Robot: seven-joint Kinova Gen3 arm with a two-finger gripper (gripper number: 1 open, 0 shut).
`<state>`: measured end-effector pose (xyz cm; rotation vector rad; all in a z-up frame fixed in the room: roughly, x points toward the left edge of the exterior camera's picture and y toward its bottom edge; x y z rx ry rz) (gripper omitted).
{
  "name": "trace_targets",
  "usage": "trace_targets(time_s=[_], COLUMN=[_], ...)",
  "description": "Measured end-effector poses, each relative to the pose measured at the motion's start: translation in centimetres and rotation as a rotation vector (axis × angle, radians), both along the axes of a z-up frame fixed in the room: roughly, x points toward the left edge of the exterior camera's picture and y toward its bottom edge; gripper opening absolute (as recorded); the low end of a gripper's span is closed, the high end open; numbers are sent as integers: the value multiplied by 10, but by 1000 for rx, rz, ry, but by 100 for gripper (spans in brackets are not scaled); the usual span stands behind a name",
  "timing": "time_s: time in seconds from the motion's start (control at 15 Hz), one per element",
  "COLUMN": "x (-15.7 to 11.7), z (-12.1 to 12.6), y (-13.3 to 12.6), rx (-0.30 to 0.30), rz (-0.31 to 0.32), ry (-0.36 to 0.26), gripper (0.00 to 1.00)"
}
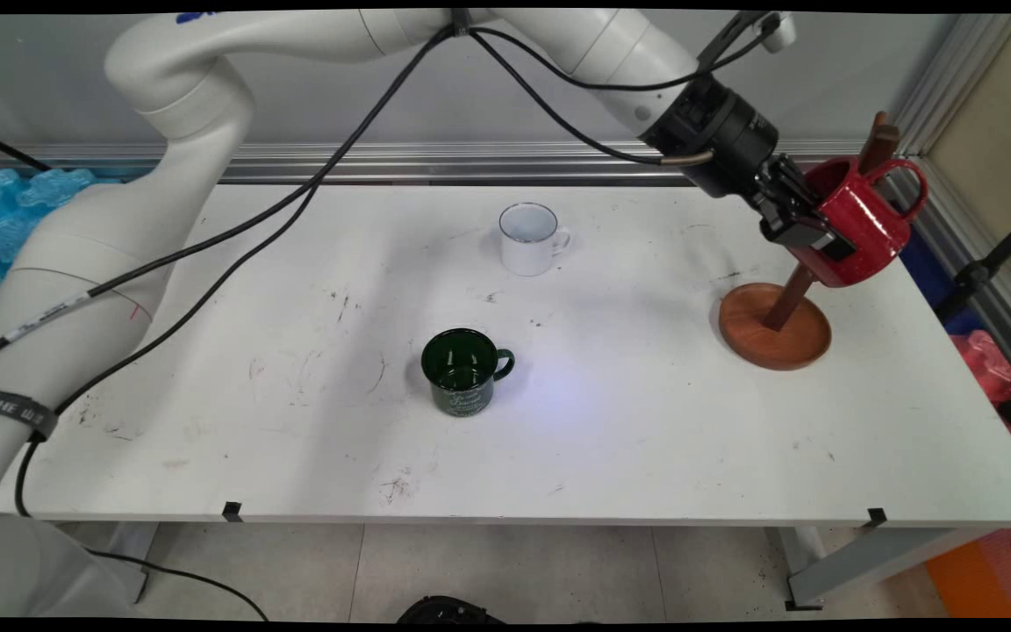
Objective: Place the picked object on the table
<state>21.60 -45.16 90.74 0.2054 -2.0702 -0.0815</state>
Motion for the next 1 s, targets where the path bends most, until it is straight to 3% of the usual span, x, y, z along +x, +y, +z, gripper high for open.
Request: trace_targets(time_s=[0.4, 1.0], x=[14, 61], z=[25, 59], y=[21, 69], rx=[-22, -69], rz=[7, 77], ry=[-28, -151], gripper=[0, 0])
